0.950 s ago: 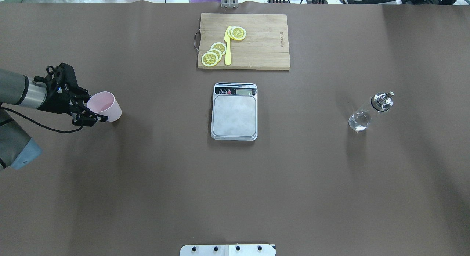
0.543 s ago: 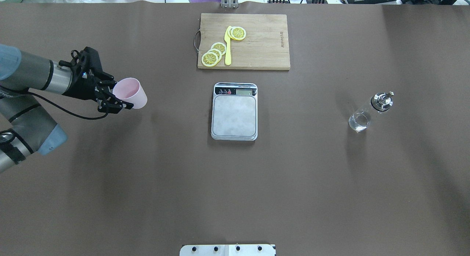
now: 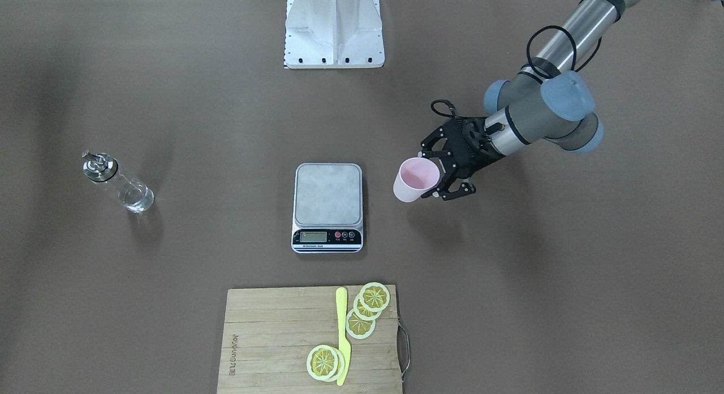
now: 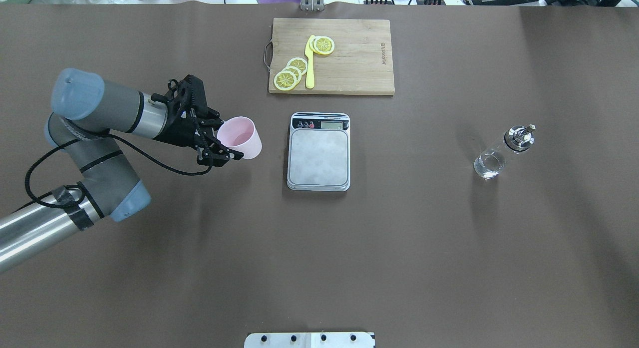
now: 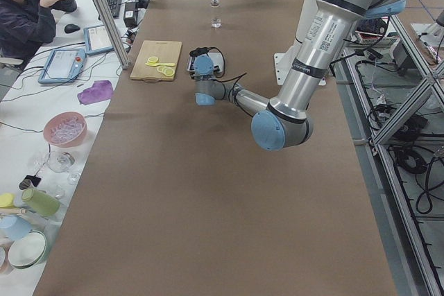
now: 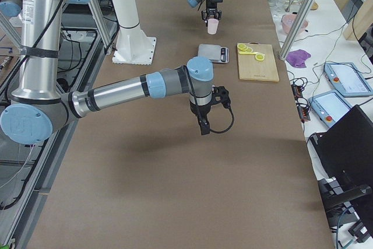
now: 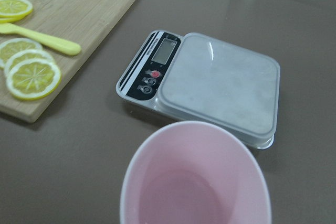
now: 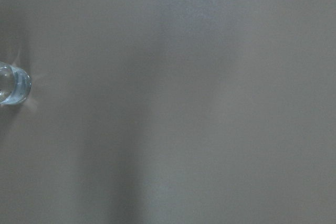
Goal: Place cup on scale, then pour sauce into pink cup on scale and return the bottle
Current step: 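Lift the pink cup with the left gripper and carry it toward the scale, then lower the pink cup onto the scale with the left gripper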
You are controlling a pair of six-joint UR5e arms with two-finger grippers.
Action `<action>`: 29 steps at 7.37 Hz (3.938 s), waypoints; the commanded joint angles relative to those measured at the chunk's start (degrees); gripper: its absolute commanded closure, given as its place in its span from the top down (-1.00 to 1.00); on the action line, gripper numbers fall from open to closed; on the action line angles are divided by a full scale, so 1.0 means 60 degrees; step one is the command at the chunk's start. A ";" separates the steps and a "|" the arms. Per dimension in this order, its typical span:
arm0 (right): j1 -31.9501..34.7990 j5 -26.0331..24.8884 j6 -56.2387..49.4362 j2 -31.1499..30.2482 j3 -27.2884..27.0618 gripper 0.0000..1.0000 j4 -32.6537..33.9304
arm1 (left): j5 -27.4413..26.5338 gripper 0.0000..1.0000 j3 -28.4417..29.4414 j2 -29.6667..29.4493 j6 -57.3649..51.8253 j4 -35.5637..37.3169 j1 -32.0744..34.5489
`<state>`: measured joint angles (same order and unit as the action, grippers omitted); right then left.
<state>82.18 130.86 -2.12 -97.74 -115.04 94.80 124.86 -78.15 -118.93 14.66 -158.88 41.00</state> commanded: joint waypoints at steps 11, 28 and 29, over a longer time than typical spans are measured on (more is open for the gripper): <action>0.0000 0.0016 0.0002 0.0030 -0.0001 1.00 -0.0009 | -0.2236 -0.35 0.0076 -0.2004 0.0194 0.2867 -0.1456; 0.0000 0.0016 0.0002 0.0030 -0.0002 1.00 0.0006 | -0.2733 0.91 0.0018 -0.1931 0.0194 0.2823 -0.1545; 0.0000 0.0016 0.0002 0.0059 -0.0002 1.00 0.0006 | -0.2821 0.93 0.0003 -0.1931 0.0194 0.2823 -0.1545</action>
<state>82.18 130.96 -2.11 -97.51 -115.09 94.83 108.37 -78.07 -130.52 15.79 -141.90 31.73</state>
